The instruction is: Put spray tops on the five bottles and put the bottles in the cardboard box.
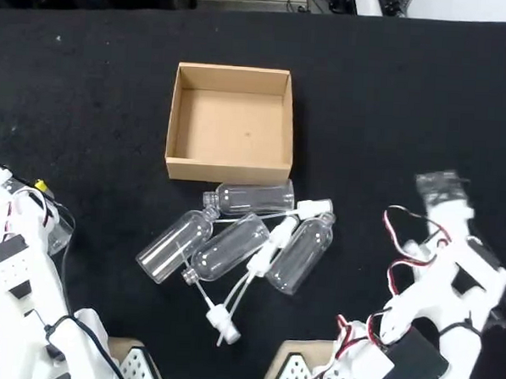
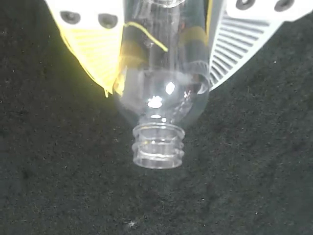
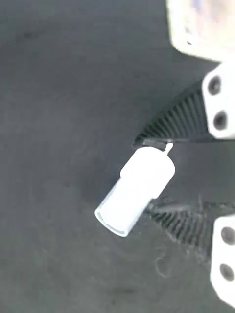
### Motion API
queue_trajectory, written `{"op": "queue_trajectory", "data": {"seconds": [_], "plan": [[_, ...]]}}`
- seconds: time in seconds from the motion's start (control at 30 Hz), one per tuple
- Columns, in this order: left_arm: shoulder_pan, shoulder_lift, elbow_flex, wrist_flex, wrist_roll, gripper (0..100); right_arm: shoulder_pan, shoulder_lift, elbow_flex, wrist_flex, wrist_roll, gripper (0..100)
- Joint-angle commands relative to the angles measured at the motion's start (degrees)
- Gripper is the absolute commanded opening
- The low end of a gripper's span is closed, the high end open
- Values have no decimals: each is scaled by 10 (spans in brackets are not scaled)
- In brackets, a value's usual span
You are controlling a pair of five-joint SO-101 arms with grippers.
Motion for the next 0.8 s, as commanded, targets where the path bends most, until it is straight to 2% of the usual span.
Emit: {"op": "queue_trajectory", "data": {"seconds": [0.0,0.13,0.33,0.43,0.6,0.77], "plan": [[3,-19,-9,-11,-1,76,17,4,-49,75,-41,132],[3,-19,-9,-9,-1,76,0,4,-61,95,41,225],[2,-19,-9,-8,-1,76,-9,4,-66,95,270,226],[2,-19,-9,-8,-1,76,-5,4,-61,95,347,226],[2,-19,-9,-8,-1,76,-12,4,-23,69,336,193],[2,-19,-9,-8,-1,76,-32,4,21,14,265,156]]}}
